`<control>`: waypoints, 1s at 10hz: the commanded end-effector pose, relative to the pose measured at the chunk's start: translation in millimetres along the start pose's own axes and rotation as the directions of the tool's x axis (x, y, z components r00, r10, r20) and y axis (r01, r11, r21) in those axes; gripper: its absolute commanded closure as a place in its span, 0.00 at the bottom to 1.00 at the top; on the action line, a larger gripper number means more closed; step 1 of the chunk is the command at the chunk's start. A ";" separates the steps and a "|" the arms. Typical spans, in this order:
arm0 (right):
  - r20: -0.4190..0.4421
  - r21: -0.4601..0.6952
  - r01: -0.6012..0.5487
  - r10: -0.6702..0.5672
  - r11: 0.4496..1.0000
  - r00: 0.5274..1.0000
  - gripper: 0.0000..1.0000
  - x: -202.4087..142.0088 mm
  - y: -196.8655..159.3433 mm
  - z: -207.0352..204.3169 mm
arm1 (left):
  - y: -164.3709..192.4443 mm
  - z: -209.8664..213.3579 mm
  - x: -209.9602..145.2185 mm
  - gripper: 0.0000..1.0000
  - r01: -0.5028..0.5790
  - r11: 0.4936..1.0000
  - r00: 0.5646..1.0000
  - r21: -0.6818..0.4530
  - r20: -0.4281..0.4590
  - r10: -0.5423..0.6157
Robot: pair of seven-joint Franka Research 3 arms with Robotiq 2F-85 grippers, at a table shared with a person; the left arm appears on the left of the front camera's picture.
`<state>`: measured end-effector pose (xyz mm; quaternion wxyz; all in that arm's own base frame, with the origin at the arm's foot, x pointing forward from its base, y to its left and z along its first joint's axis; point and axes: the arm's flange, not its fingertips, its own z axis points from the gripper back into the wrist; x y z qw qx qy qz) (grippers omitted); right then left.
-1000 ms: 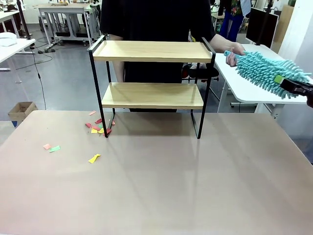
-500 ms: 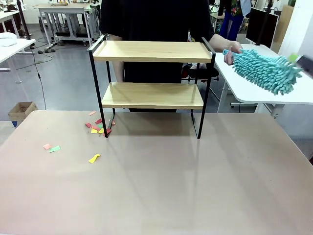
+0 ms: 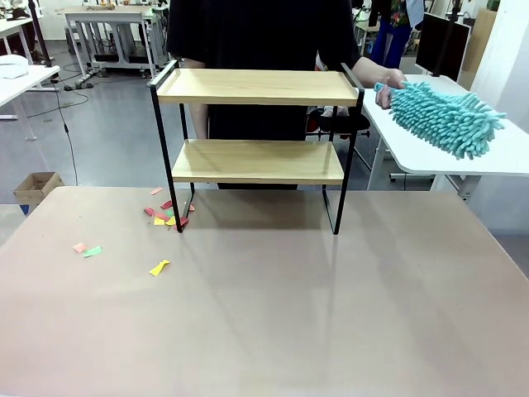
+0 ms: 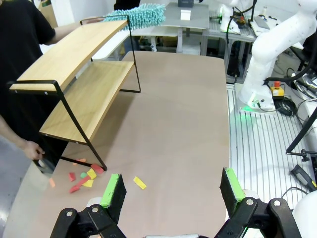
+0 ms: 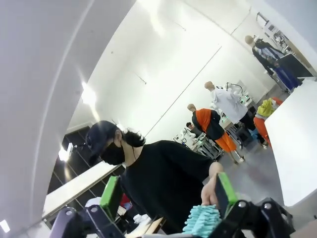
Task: Clean the shelf.
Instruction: Hand the Duster back to the human.
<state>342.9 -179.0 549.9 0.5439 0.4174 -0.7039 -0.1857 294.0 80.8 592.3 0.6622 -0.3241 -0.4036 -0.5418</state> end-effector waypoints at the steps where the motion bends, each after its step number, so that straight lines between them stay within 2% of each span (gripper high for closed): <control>1: -0.016 0.004 -0.029 0.029 1.000 0.999 0.00 -5.1 9.4 -5.6 | 0.7 0.2 1.3 0.00 0.018 1.000 1.000 -0.003 0.020 -0.018; 10: -0.016 0.004 -0.029 0.029 1.000 0.999 0.00 -5.1 9.4 -5.6 | 0.7 0.2 1.3 0.00 0.018 1.000 1.000 -0.003 0.020 -0.018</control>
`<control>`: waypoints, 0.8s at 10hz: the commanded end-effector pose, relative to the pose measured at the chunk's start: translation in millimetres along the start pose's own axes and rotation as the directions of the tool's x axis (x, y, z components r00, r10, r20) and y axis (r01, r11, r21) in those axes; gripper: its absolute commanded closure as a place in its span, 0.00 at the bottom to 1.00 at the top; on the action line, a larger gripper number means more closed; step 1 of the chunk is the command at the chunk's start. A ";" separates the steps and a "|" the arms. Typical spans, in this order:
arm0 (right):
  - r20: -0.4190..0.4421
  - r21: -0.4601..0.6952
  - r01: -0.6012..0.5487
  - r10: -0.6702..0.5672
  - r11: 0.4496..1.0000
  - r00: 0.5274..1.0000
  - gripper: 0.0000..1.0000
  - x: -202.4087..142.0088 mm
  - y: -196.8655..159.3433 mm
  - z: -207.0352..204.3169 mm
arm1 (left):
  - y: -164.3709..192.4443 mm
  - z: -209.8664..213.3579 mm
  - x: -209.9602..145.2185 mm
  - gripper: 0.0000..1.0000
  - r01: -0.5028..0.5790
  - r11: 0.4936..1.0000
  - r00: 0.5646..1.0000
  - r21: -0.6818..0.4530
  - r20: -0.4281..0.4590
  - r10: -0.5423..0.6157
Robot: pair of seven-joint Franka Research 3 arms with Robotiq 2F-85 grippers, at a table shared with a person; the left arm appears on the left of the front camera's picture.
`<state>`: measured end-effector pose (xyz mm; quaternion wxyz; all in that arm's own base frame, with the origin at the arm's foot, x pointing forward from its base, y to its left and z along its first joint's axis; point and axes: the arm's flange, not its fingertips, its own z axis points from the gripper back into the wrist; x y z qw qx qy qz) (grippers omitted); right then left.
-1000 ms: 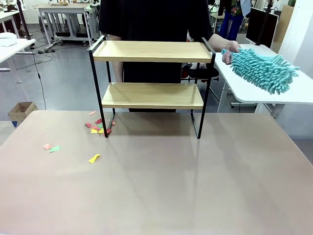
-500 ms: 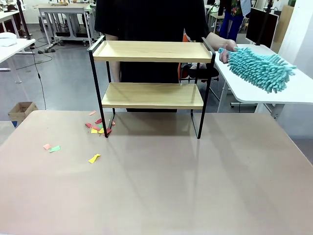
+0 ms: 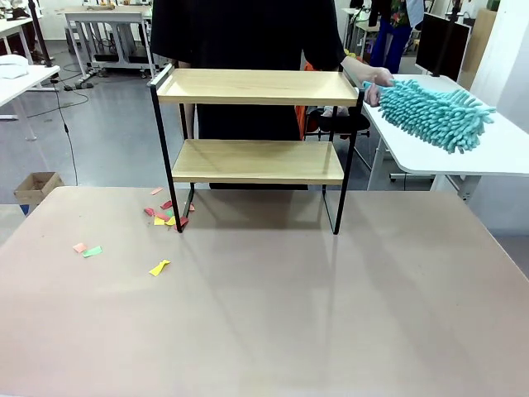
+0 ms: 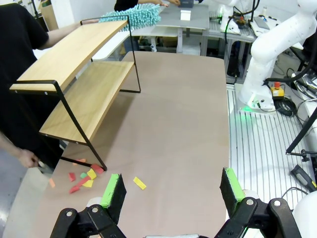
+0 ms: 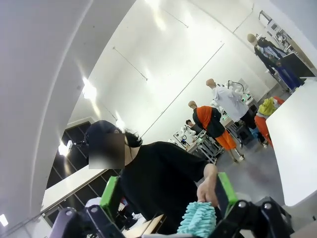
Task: Clean the shelf.
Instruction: Hand the Duster back to the human.
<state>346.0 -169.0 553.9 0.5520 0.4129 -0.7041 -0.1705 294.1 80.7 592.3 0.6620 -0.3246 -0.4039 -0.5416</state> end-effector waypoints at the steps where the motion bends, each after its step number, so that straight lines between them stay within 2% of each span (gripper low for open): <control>1: 0.006 -0.006 -0.003 0.003 1.000 1.000 0.00 0.6 1.9 0.5 | 0.6 0.3 1.3 0.00 0.018 1.000 1.000 -0.003 0.019 -0.018; 8: 0.006 -0.006 -0.003 0.003 1.000 1.000 0.00 0.6 1.9 0.5 | 0.6 0.3 1.3 0.00 0.018 1.000 1.000 -0.003 0.019 -0.018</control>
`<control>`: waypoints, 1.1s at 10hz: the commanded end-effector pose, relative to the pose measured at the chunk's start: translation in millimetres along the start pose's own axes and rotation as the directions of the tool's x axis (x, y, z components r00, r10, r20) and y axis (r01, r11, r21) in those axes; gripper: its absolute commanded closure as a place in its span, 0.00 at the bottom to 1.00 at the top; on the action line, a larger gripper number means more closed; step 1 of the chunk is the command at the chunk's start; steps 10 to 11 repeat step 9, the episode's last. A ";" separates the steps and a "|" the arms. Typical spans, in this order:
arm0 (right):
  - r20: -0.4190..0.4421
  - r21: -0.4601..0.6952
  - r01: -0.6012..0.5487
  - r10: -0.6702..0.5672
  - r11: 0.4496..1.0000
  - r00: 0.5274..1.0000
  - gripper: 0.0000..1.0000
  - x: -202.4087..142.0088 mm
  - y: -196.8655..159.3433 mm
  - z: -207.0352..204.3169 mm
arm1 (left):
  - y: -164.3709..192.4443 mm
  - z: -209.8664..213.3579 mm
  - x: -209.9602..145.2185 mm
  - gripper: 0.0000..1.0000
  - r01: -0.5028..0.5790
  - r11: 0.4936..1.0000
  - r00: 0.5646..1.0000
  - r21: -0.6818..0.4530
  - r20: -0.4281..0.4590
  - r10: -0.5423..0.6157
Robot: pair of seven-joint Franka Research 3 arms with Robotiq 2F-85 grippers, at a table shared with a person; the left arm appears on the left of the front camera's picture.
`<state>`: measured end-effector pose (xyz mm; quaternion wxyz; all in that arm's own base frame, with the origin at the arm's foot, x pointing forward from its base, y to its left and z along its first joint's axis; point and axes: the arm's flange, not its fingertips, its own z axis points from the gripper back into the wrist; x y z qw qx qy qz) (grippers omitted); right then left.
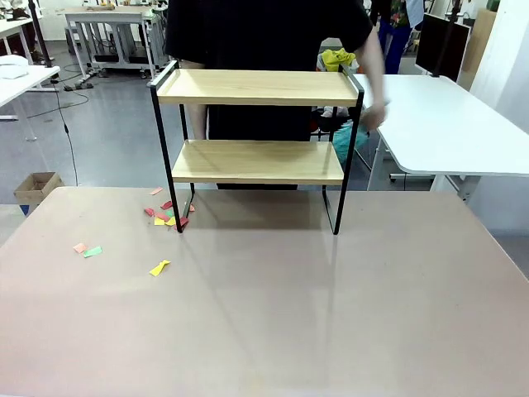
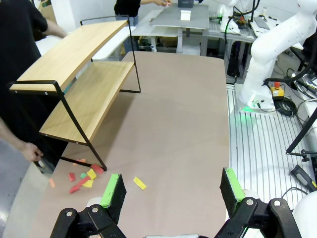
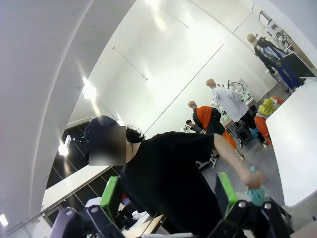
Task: Clean the shelf.
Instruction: Hand the Duster back to the human.
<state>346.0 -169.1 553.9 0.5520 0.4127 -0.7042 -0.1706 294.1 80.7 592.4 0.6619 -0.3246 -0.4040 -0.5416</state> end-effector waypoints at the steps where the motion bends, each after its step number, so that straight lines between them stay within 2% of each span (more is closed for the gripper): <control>1: 0.006 -0.006 -0.003 0.003 1.000 1.000 0.00 0.5 2.0 0.5 | 0.6 0.3 1.2 0.00 0.018 1.000 1.000 -0.003 0.018 -0.018; 11: 0.006 -0.006 -0.003 0.003 1.000 1.000 0.00 0.5 2.0 0.5 | 0.6 0.3 1.2 0.00 0.018 1.000 1.000 -0.003 0.018 -0.018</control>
